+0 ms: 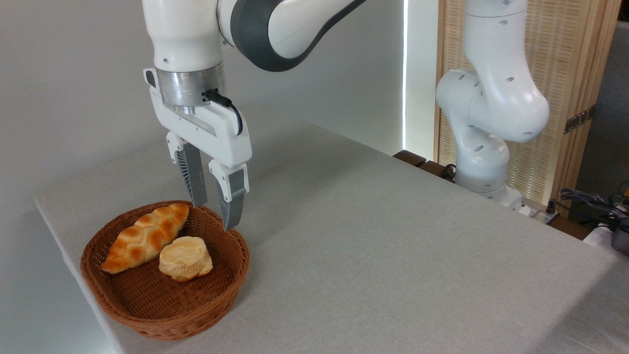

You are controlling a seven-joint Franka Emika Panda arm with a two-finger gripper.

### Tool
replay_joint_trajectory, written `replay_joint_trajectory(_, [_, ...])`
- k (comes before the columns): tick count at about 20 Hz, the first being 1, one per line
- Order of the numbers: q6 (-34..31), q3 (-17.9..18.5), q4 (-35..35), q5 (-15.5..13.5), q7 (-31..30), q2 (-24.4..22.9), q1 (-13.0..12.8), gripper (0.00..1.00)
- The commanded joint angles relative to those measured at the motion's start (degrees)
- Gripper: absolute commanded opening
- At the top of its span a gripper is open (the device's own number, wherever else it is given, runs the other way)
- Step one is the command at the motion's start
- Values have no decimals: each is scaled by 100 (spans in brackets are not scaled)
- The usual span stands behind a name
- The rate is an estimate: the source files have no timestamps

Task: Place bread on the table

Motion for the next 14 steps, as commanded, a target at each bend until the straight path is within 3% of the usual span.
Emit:
replay_joint_trajectory(1, [412, -50, -4, 76, -57, 271, 50, 100])
replay_joint_trajectory(6, [1115, -76, 5, 68, -48, 684, 6, 100])
replay_joint_trajectory(9, [1432, -287, 14, 76, -57, 921, 14, 100])
replay_joint_trajectory(14, [1520, -445, 40, 32, -75, 1168, 6, 100])
